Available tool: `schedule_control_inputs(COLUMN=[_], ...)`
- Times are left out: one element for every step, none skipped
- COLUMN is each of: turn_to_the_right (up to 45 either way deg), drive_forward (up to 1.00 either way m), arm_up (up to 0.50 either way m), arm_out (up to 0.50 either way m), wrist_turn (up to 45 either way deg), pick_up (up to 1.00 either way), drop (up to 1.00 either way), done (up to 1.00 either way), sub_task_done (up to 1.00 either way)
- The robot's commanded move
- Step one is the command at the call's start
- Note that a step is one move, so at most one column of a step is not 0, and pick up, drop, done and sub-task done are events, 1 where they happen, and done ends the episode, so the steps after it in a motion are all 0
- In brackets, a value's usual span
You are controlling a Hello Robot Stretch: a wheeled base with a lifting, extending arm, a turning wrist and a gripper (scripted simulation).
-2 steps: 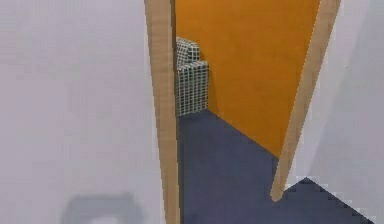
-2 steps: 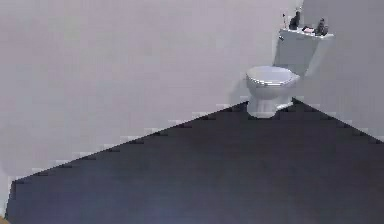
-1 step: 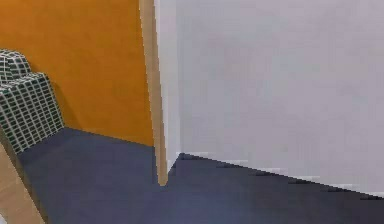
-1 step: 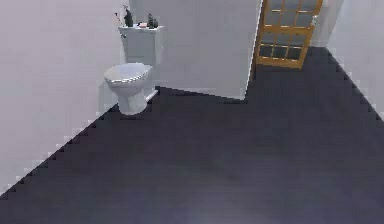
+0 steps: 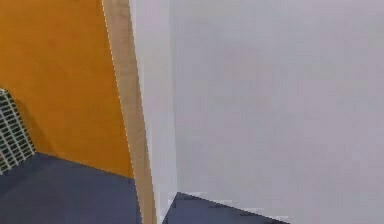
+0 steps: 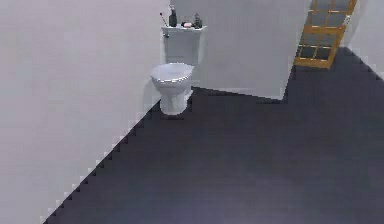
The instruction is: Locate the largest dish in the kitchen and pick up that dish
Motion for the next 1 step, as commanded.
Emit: schedule_control_inputs(turn_to_the_right=[-36.0], drive_forward=[0.0], arm_up=[0.0], arm_out=[0.0], wrist_turn=[0.0], pick_up=[0.0], drop=[0.0], done=[0.0], sub_task_done=[0.0])
